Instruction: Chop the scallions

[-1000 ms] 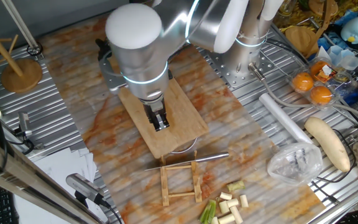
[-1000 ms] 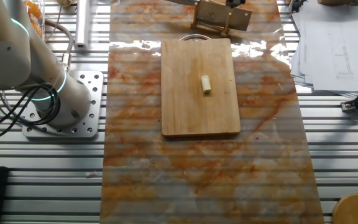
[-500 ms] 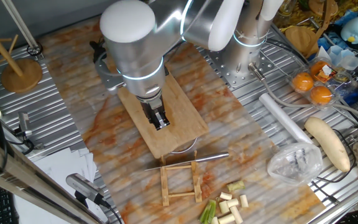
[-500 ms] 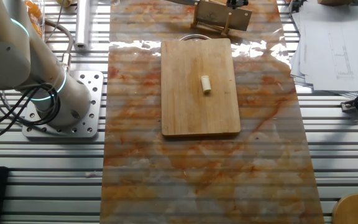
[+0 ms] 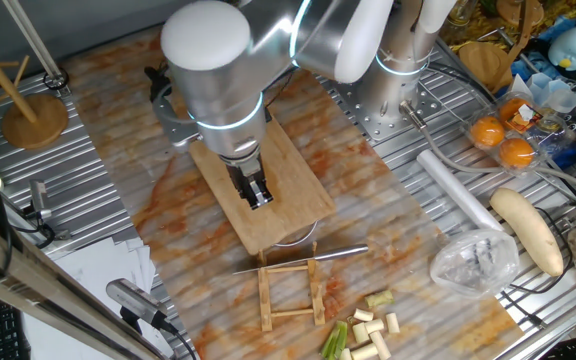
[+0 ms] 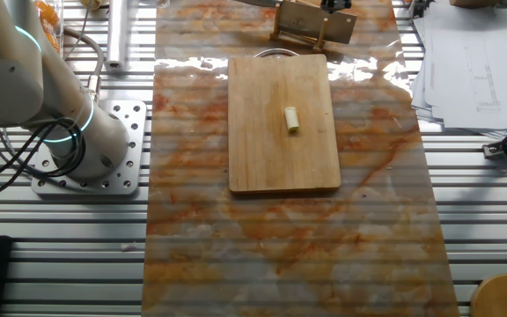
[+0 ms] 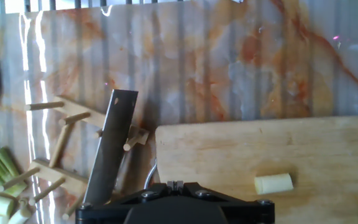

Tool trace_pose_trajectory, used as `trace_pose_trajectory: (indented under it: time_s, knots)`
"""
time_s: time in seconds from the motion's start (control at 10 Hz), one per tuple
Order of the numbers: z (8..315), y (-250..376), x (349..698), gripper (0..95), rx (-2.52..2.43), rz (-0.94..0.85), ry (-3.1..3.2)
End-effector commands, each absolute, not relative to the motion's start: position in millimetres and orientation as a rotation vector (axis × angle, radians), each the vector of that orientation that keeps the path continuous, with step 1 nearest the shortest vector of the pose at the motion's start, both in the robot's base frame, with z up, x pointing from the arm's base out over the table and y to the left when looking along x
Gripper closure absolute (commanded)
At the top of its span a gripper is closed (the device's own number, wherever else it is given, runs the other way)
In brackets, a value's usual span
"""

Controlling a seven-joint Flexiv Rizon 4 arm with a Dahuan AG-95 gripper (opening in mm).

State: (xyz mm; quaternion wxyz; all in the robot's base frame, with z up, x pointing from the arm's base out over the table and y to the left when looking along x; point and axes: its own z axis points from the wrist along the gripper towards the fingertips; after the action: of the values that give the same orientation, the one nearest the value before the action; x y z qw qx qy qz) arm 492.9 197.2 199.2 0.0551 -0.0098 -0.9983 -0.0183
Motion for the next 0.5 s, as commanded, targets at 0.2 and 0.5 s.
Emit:
trace_pose_trajectory:
  time_s: [0.2, 0.5]
  knots:
    - [189, 223, 488, 76.0, -0.098, -0.033, -3.048]
    - [173, 262, 485, 76.0, -0.204, -0.011, -3.044]
